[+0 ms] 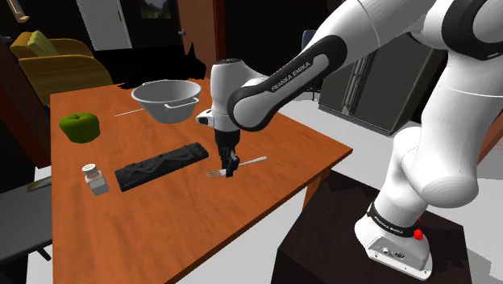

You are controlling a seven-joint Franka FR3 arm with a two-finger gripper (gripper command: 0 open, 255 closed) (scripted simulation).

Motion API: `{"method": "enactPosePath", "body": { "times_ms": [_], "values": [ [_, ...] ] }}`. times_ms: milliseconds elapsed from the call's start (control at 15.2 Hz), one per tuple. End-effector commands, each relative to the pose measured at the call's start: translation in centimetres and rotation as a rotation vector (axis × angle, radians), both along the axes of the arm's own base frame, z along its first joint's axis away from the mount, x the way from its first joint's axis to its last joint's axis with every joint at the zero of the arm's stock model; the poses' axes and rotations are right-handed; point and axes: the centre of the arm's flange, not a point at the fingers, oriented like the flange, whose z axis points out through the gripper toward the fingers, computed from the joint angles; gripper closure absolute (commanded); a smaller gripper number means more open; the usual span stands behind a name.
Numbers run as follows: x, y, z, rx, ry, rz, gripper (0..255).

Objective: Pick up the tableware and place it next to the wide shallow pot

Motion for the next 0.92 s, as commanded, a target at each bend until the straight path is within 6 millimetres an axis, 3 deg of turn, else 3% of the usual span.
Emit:
{"method": "enactPosePath", "body": {
  "times_ms": [0,858],
  "values": [
    [-0.1,0.0,1.1,0.0,0.0,0.0,255],
    [-0.1,0.0,7.9,0.0,0.0,0.0,255]
  ]
}}
